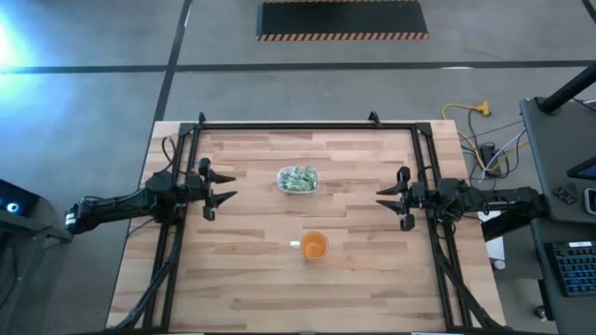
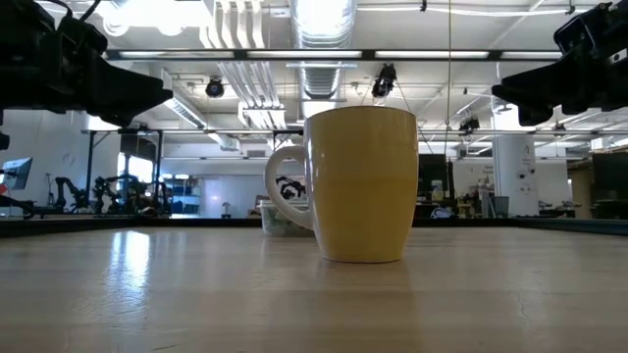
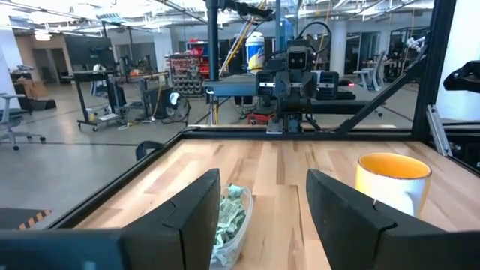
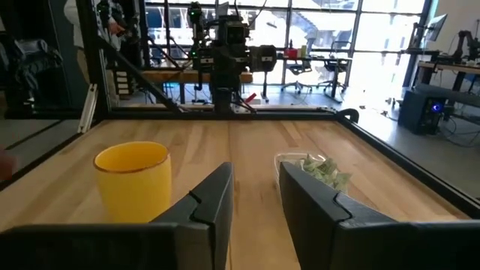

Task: Pick and place Stevia / Truvia into bins
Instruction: Return to Home Position

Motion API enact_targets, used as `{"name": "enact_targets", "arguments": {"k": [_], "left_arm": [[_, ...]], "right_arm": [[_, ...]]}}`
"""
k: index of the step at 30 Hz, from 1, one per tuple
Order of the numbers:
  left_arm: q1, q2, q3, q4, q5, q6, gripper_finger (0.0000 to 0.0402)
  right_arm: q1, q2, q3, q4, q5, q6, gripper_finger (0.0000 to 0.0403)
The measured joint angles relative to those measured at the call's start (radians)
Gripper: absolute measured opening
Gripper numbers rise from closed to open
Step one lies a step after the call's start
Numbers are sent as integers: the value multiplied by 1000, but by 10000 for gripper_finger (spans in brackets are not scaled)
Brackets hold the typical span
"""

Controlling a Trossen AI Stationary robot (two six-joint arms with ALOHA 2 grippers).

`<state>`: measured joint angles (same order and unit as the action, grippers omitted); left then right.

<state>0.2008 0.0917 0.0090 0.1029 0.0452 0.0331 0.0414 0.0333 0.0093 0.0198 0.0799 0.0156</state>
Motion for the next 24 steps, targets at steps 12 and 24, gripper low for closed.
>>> {"name": "enact_targets", "arguments": {"k": [12,24], "left_arm": [[0,6,0,0,0,0,183],[0,5,0,1,0,0,183]], "right_arm": [[0,1,0,0,0,0,103],[0,1,0,0,0,0,93]]}}
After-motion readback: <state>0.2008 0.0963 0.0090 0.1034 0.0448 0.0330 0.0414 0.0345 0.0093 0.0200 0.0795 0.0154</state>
